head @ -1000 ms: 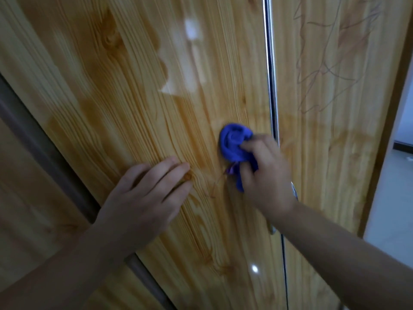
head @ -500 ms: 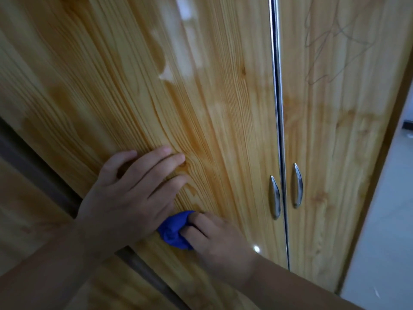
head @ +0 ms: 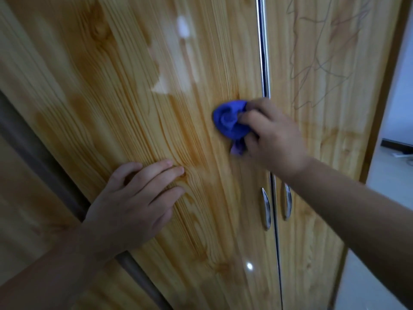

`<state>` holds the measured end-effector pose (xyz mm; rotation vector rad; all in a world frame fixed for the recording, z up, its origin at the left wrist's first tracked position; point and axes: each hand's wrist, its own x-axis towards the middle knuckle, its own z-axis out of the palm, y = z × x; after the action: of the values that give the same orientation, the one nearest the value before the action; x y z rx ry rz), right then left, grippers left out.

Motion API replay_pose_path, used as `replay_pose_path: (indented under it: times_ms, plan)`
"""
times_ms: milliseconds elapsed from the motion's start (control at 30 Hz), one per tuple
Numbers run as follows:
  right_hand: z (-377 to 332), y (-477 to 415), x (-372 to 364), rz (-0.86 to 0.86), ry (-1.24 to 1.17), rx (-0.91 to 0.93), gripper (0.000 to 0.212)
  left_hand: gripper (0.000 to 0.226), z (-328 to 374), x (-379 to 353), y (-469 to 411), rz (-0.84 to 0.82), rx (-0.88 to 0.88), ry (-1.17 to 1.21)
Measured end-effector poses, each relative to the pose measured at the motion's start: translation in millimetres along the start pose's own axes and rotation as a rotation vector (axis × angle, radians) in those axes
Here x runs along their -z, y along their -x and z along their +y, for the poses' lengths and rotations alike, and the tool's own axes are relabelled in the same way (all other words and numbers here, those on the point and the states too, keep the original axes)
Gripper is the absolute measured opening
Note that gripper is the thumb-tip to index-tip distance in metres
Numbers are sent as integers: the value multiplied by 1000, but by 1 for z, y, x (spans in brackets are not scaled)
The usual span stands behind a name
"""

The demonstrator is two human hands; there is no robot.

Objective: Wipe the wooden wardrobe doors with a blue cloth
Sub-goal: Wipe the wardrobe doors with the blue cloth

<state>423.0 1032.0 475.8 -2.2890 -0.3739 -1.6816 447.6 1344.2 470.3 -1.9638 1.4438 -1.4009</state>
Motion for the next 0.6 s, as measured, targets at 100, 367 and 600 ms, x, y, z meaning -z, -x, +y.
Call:
replay_pose_path:
  times_ms: [100,367,600]
  plan:
    - [13,-30,15,30,-35,-69,28,27,0,2,-2,-54,11,-7]
    - [-10,-9,1,98,-169,-318,26,23,2,12,-10,-85,88,63]
    - [-86,101,-50,-189,-339,-235,30,29,7,24,-10,-144,117,144]
